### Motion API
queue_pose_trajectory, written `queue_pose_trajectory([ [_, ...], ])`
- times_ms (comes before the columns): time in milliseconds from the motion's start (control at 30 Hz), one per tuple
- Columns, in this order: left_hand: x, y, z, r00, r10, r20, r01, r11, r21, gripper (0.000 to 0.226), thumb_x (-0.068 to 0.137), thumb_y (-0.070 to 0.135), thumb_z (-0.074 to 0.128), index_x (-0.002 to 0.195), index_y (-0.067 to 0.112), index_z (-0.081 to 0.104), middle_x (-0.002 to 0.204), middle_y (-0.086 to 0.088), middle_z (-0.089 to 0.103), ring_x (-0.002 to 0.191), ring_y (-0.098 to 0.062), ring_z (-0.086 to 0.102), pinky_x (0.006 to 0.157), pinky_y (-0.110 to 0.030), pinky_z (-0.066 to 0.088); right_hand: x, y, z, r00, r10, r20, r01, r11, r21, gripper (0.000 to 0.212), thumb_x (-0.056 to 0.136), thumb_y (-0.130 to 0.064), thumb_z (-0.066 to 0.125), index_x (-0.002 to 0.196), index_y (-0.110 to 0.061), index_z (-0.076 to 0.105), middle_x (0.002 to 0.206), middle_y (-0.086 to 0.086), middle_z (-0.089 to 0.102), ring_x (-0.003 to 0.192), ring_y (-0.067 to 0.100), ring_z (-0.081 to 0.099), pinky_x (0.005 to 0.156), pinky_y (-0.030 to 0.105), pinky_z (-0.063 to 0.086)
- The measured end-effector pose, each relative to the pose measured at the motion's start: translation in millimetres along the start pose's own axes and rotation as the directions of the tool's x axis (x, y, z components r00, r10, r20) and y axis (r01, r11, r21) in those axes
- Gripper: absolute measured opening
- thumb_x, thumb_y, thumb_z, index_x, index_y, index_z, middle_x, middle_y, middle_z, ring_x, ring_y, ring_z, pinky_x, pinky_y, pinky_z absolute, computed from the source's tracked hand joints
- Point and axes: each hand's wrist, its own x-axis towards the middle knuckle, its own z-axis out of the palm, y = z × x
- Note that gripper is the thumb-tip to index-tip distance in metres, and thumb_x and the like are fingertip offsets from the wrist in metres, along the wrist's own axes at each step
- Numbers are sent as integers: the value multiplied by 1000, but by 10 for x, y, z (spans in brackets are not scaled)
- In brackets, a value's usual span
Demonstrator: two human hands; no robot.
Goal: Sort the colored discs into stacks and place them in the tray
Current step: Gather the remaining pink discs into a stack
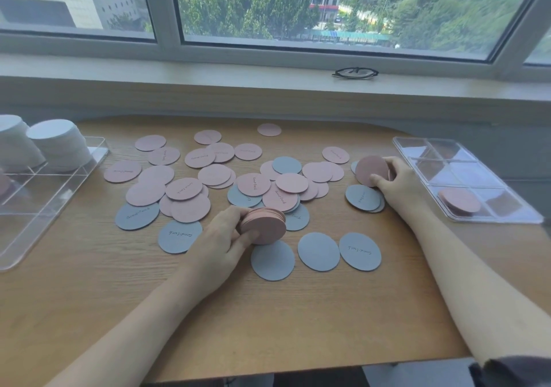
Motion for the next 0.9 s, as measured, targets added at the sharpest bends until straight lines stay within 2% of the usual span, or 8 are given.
queue_pose_trajectory([
  [200,4,3,-7,1000,1,3,-1,1000,-2,29,93,41,52,119,29,56,104,12,61,93,0,52,78,-14,37,-14,39,4,998,-62,1,62,997,38,54,80,-12,73,130,-23,55,114,0,57,102,18,55,93,35,47],
  [300,9,-1,-9,1000,2,2,-2,1000,-3,32,92,43,50,118,27,56,105,11,61,95,-2,53,80,-17,38,27,34,55,996,-87,35,89,994,-69,55,81,-9,69,133,-16,53,127,6,52,120,22,49,104,34,38],
  [367,9,-4,-14,1000,6,4,-6,1000,-2,31,92,43,50,118,28,56,105,12,61,95,-3,53,80,-19,39,42,17,88,990,-122,67,128,986,-107,52,84,-16,69,134,-13,53,133,8,50,128,26,44,109,38,34],
  [500,5,-7,-16,1000,15,-2,-15,1000,2,29,93,42,51,118,29,56,105,13,61,98,-4,54,82,-20,40,5,33,42,994,-114,8,114,993,-42,50,86,-37,54,131,-14,56,134,5,54,130,23,42,111,40,32],
  [600,4,-1,-13,1000,15,-4,-15,1000,-6,25,96,37,54,119,28,56,102,14,59,92,2,51,77,-15,36,13,146,-67,999,-37,-3,35,967,-254,49,82,-32,50,127,-17,60,131,7,56,126,30,41,104,44,32],
  [667,4,0,-8,1000,16,-4,-16,1000,-2,26,95,39,53,119,28,56,101,14,59,92,1,51,78,-15,36,27,198,-113,1000,-14,28,23,929,-370,45,85,-30,58,129,-20,60,134,7,55,126,33,41,103,46,32],
  [767,1,4,-7,1000,13,-3,-13,1000,-2,28,94,41,52,119,29,55,102,13,59,93,-1,52,78,-16,37,30,196,-98,993,-55,102,90,919,-384,44,90,-25,64,134,-25,58,142,2,52,132,32,37,106,45,27],
  [900,-9,12,-10,1000,25,-11,-25,1000,4,21,98,28,60,118,28,56,97,15,56,87,3,49,74,-16,35,52,114,-36,966,-158,204,220,919,-329,46,93,-21,61,137,-29,54,142,-4,53,136,24,35,113,45,23],
])
